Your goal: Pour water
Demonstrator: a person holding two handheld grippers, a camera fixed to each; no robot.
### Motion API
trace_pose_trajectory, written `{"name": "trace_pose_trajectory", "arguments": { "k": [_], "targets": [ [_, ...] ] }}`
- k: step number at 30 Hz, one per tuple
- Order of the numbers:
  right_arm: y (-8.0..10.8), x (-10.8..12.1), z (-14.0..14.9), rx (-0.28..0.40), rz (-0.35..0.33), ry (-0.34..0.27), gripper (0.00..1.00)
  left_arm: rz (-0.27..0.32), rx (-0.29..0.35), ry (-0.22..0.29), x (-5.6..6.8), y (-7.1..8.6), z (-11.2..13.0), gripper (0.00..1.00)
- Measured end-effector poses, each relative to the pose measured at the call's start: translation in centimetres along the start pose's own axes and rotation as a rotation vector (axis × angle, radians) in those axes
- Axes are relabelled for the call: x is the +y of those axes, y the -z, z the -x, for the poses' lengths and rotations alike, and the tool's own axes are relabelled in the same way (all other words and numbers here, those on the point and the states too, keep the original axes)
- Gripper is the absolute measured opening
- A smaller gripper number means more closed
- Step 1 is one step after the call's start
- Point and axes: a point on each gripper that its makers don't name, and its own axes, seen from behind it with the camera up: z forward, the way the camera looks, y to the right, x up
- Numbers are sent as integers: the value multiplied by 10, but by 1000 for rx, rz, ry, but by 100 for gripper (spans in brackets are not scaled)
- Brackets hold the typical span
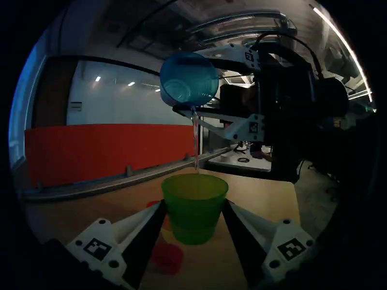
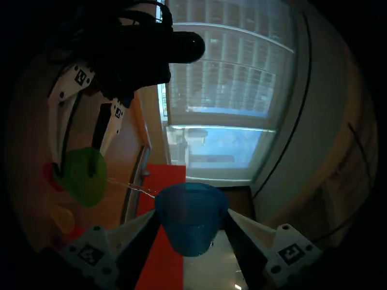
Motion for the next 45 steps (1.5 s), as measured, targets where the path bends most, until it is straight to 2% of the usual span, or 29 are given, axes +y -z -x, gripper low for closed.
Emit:
{"name": "trace_pose_trajectory", "arguments": {
  "k": [6, 15, 18, 22, 27, 34, 40, 45],
  "targets": [
    [1, -1, -6, 7, 4, 39, 88, 0, 2, 1, 0, 0, -2, 82],
    [2, -3, -11, 11, 2, 65, 88, 0, 3, -1, 1, 1, -3, 82],
    [2, -4, -11, 10, 1, 60, 88, -1, 5, -2, 0, 2, -3, 82],
    [2, -6, -9, 7, -5, 21, 88, -3, 5, -1, 1, 3, -4, 82],
    [2, -9, -3, 4, -11, -96, 88, -2, 7, -2, 2, 4, -6, 82],
    [5, -10, 5, 1, -16, -320, 88, -5, 8, -6, 1, 5, -8, 82],
    [8, -15, 14, -18, -21, -535, 88, -8, 9, -6, -1, 4, -8, 82],
    [12, -22, 18, -28, -41, -747, 88, -11, 6, -10, -1, 5, -7, 82]
  ]
}}
